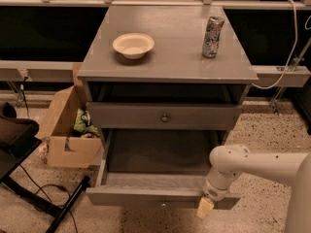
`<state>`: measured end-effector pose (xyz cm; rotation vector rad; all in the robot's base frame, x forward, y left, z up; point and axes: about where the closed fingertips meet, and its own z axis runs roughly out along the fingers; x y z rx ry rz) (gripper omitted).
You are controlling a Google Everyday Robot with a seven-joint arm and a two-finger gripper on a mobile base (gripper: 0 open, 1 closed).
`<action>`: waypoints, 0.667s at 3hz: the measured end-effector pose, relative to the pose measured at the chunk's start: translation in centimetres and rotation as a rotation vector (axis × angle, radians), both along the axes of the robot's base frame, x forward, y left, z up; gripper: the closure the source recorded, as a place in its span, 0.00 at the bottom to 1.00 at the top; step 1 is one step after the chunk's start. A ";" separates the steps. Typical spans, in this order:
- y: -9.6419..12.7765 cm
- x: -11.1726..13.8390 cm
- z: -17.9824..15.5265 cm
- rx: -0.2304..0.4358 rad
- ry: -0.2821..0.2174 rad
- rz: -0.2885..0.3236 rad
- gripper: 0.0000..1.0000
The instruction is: Open middle drawer
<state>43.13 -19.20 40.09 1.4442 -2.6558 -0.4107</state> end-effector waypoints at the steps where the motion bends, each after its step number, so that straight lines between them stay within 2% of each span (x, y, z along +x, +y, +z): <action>1: 0.0 0.0 0.0 0.000 0.000 0.000 0.00; 2: 0.0 0.0 0.0 0.000 0.000 0.000 0.00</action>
Offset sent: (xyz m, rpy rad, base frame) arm 0.0218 0.0076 0.0344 -0.0530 -0.0401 0.1044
